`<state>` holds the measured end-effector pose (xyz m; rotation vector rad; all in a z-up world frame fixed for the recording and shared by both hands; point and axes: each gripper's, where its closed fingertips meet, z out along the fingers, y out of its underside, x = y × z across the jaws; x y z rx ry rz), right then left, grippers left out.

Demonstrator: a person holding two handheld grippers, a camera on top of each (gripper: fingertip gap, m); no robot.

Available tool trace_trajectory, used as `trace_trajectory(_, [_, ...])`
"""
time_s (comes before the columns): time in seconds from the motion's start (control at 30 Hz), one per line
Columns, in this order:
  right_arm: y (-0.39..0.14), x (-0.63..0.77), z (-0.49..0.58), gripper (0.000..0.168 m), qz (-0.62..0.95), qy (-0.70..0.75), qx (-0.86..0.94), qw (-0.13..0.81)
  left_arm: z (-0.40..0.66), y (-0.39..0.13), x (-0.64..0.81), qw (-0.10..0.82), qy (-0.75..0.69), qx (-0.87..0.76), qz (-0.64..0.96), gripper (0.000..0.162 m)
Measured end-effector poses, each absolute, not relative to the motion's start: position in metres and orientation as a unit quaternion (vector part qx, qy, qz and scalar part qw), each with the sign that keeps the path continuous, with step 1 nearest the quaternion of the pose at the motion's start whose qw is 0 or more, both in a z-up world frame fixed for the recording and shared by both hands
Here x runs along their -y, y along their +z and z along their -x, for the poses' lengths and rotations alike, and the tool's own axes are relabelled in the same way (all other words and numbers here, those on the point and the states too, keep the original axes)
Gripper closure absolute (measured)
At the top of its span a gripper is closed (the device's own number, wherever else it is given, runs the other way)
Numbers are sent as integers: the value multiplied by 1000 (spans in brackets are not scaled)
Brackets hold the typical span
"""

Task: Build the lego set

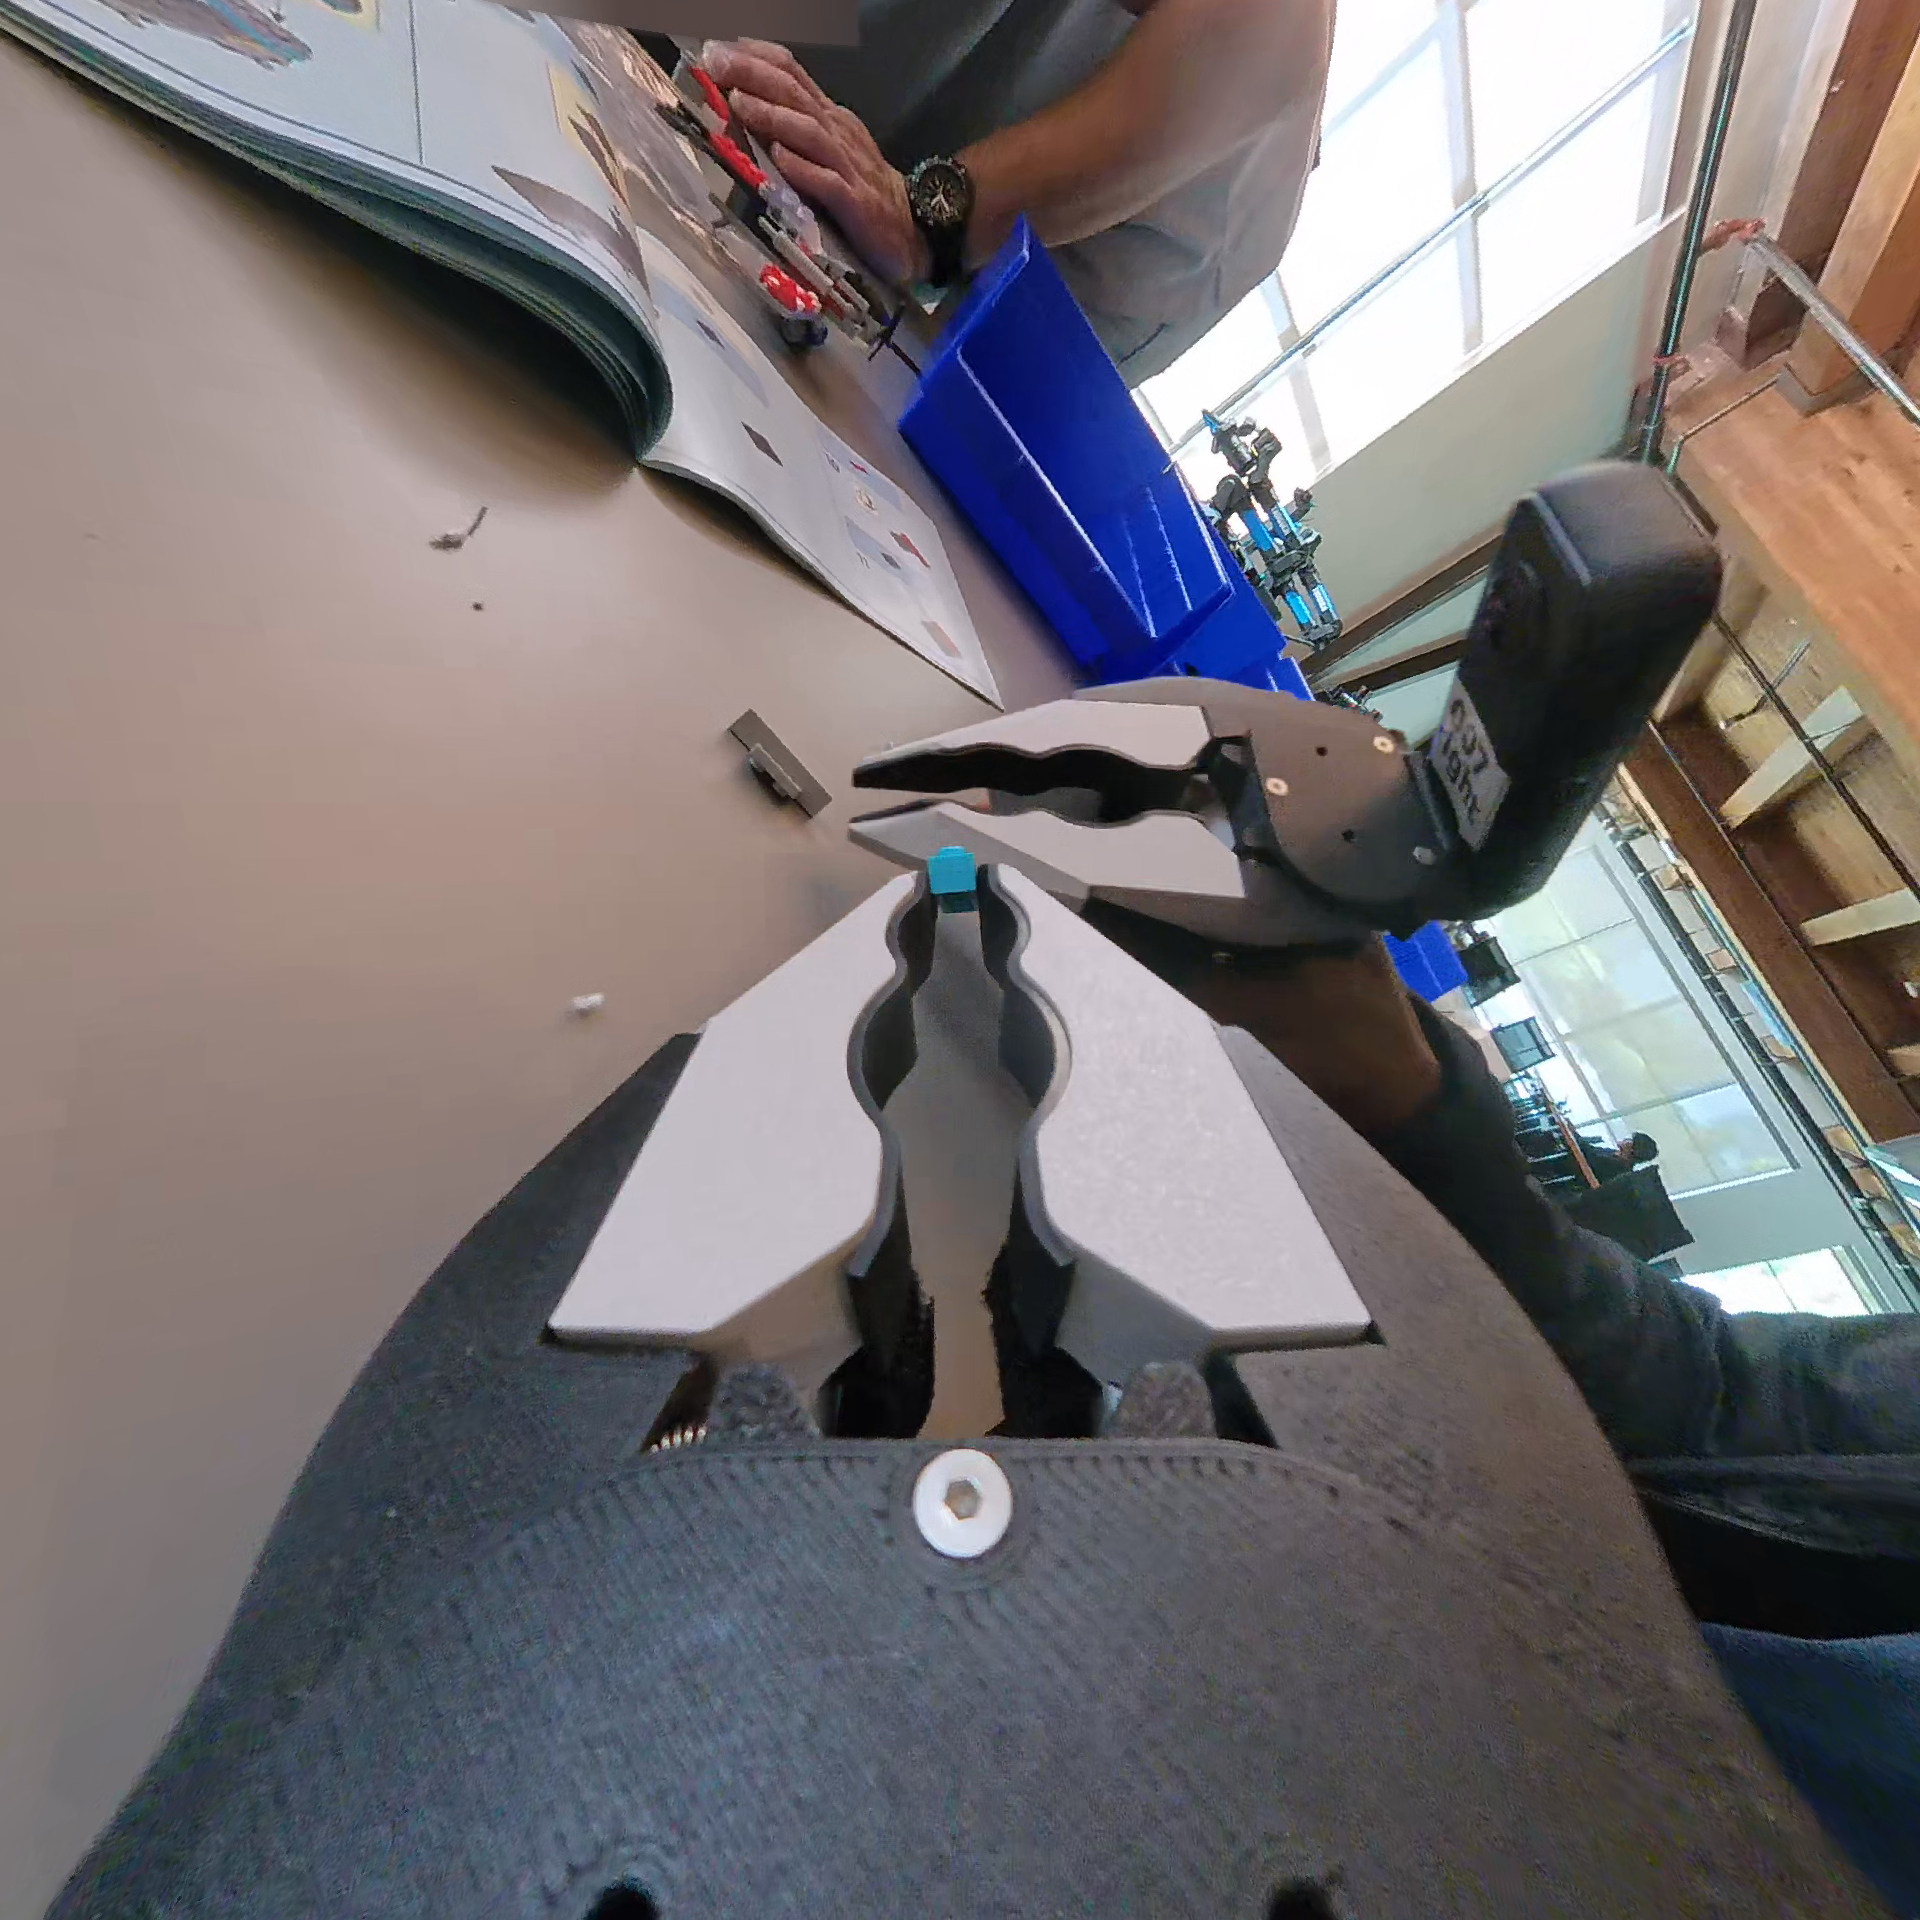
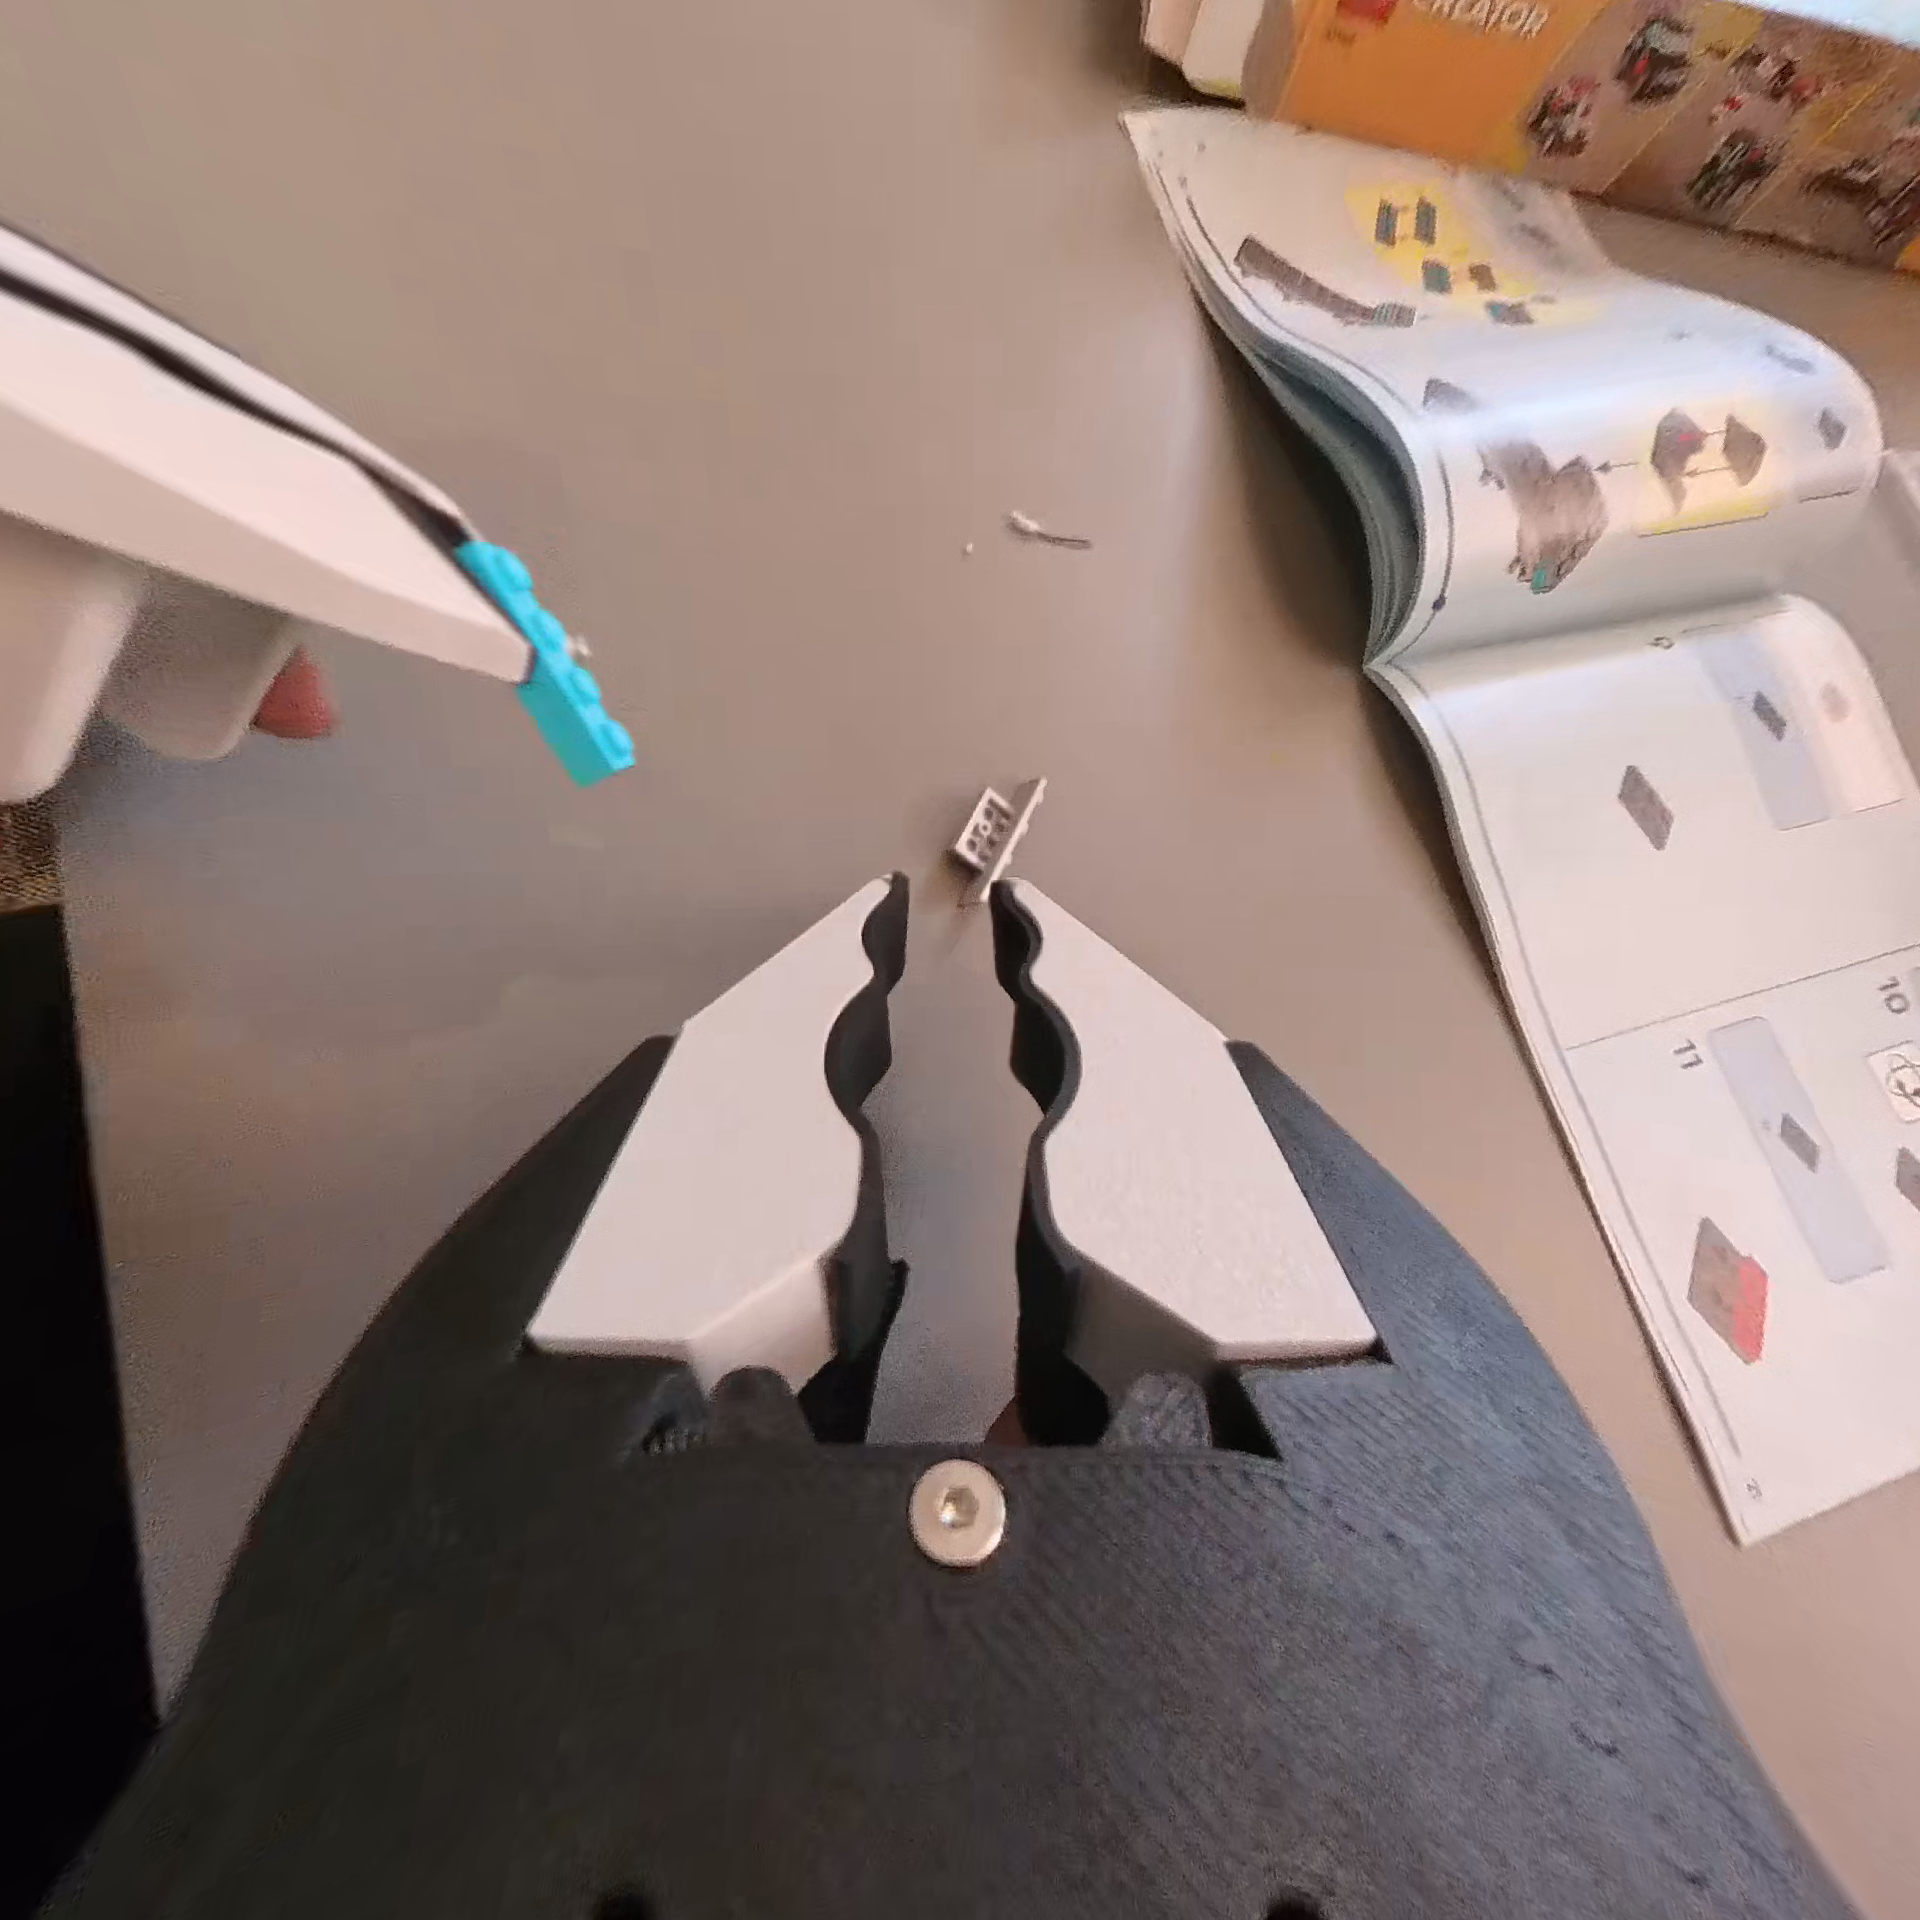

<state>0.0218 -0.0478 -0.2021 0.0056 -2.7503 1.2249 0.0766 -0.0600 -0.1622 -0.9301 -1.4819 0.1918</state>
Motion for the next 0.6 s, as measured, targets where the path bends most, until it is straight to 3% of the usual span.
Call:
trace_trajectory(0.3, [-215,59,-26,166,-3,374,925,67,-81,-159,68,635,95,646,413,155])
trace_trajectory(0.6, [-193,75,5,159,-37,394,915,81,-85,-156,80,638,102,648,403,155])
